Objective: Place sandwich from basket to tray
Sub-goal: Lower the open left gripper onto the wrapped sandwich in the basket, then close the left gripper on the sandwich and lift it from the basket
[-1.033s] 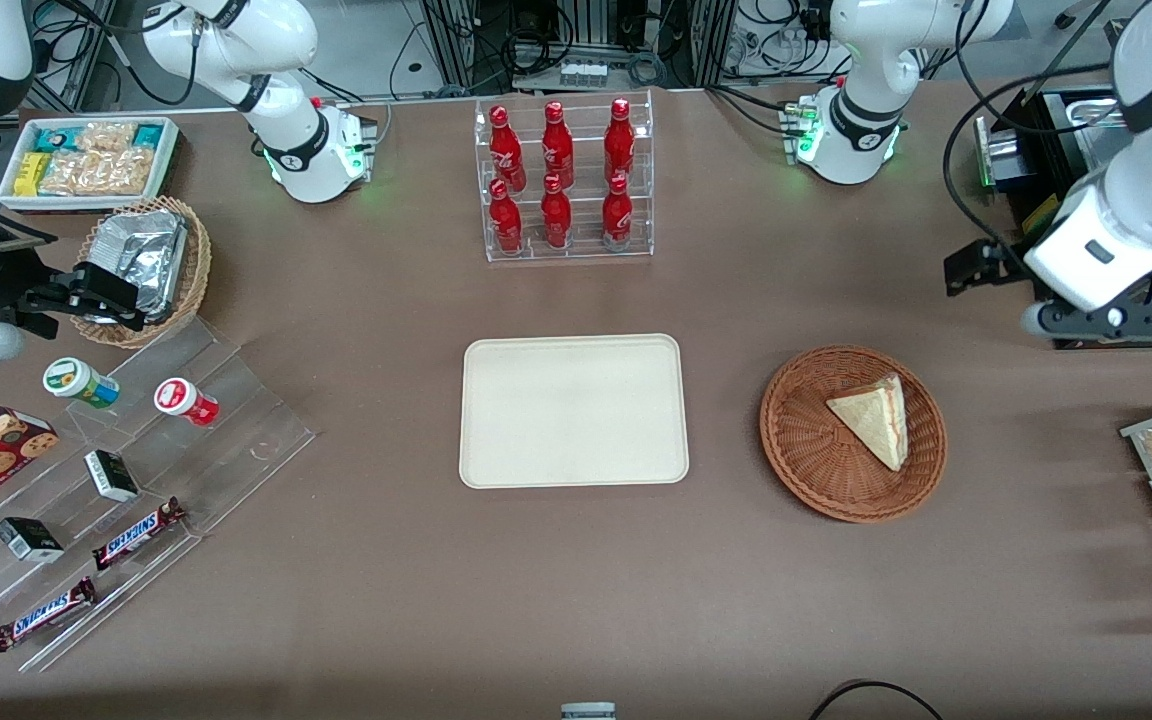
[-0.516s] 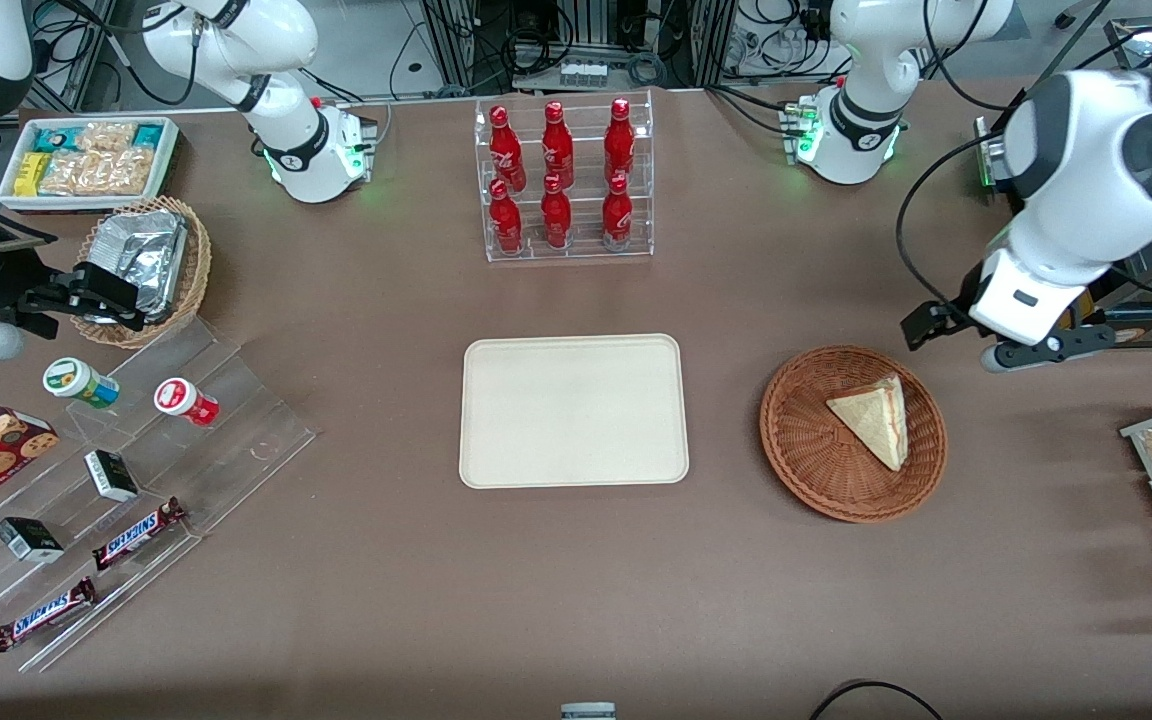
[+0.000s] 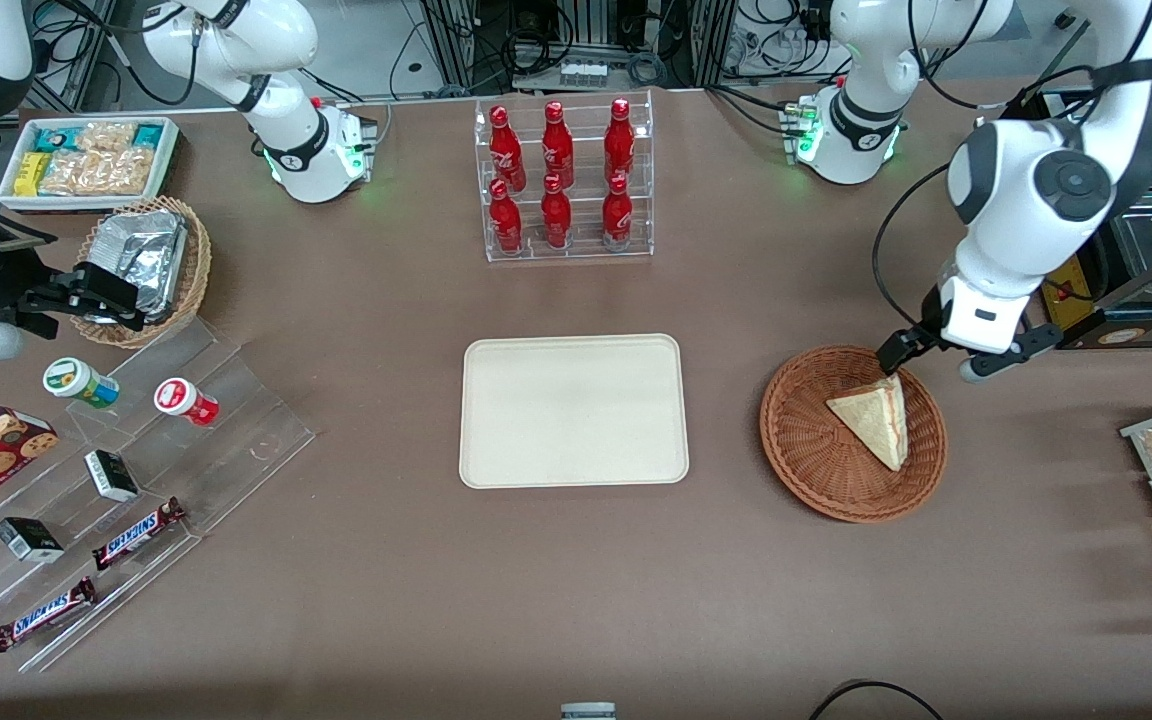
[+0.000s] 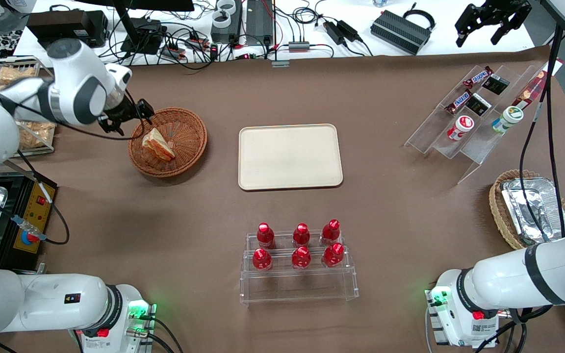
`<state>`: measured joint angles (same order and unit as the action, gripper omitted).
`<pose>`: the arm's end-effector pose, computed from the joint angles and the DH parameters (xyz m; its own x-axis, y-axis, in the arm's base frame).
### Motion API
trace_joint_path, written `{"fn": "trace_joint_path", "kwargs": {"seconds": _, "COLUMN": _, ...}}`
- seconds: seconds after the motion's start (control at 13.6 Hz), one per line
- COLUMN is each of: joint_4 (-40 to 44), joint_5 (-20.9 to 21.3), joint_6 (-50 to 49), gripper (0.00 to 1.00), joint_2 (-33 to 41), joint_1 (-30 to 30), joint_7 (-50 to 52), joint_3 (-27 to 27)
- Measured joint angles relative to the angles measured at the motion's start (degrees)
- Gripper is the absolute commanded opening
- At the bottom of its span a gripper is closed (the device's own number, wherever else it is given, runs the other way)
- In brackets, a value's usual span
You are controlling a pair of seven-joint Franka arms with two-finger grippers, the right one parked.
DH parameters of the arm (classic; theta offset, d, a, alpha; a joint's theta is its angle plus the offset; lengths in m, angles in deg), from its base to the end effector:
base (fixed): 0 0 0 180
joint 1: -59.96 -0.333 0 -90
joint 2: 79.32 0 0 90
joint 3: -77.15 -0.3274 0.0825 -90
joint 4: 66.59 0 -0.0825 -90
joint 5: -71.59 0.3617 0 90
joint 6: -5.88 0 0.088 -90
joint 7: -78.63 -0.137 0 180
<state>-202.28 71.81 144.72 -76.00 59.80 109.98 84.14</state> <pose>0.4856 -0.0581 0.3554 0.9053 0.4125 0.1010 0.4095 -0.9109 0.0499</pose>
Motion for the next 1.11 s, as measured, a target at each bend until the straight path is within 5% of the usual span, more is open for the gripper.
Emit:
{"fn": "trace_joint_path", "kwargs": {"seconds": 0.22, "joint_4": -2.39, "joint_5": -0.06, "joint_6": 8.27, "gripper": 1.00, "joint_2": -4.71, "joint_1": -0.39, "joint_7": 1.92, "joint_3": -0.09}}
{"fn": "trace_joint_path", "kwargs": {"seconds": 0.37, "joint_4": -2.43, "joint_5": -0.06, "joint_6": 12.40, "gripper": 0.91, "joint_2": -8.02, "joint_1": -0.96, "joint_7": 2.87, "joint_3": -0.20}}
{"fn": "trace_joint_path", "kwargs": {"seconds": 0.52, "joint_4": -2.45, "joint_5": -0.08, "joint_6": 15.35, "gripper": 0.57, "joint_2": -10.38, "joint_1": -1.16, "joint_7": 3.37, "joint_3": -0.30}}
{"fn": "trace_joint_path", "kwargs": {"seconds": 0.66, "joint_4": -2.44, "joint_5": -0.11, "joint_6": 16.72, "gripper": 0.01, "joint_2": -11.51, "joint_1": -1.22, "joint_7": 5.95, "joint_3": -0.32}}
{"fn": "trace_joint_path", "kwargs": {"seconds": 1.11, "joint_4": -2.15, "joint_5": 0.00, "joint_6": 14.97, "gripper": 0.00, "joint_2": -11.19, "joint_1": -1.22, "joint_7": 7.67, "joint_3": -0.17}}
